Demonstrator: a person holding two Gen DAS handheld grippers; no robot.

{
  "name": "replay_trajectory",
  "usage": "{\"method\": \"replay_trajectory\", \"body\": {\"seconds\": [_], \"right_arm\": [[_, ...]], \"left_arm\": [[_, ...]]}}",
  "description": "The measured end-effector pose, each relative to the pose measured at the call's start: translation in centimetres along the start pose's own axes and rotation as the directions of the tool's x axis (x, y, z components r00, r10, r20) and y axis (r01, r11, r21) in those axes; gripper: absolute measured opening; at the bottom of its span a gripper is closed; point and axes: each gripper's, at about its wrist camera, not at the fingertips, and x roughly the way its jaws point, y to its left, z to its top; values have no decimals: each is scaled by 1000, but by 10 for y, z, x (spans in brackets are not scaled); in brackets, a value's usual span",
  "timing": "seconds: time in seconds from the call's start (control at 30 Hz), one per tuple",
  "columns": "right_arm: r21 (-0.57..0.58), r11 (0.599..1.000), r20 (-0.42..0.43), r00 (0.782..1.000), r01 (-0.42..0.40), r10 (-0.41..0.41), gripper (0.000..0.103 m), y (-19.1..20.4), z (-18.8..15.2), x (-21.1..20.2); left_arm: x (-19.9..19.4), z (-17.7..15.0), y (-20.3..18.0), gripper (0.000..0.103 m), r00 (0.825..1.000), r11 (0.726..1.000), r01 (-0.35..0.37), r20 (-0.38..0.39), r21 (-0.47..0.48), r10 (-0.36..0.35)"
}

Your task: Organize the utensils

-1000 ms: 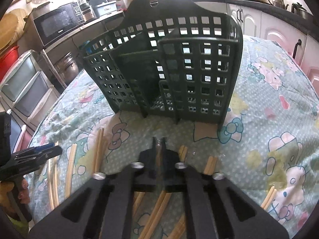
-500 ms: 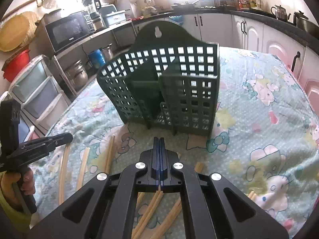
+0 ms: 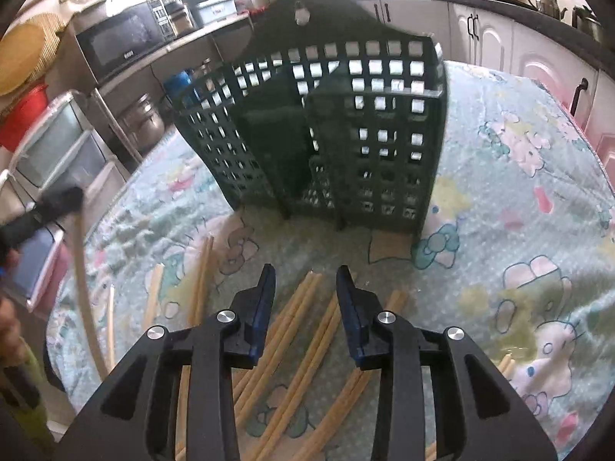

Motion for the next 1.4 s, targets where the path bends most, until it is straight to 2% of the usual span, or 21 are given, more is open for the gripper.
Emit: {"method": "replay_trajectory", "body": {"seconds": [0.47,0.63,1.0,1.27,1.4], "right_arm": [[-4,999,-43,999,34,-34,32,7,-1,33],[12,1000,-24,1000,6,-5,17,3,1,27],[45,999,8,1000,-14,13,16,-22,6,16],[11,997,81,994,-81,80,12,-20,11,-25],[-33,989,149,978,-143,147,9,-11,24,-66]], "left_arm": [[-21,43,-22,1,995,998,25,92,54,-30],[-23,57,-32,1,993,996,34,113,81,-44],[-23,81,-50,1,986,991,66,146,114,-82],[-25,101,-61,1,979,987,91,171,132,-113],[-33,118,-68,1,970,985,100,205,143,-128]]}}
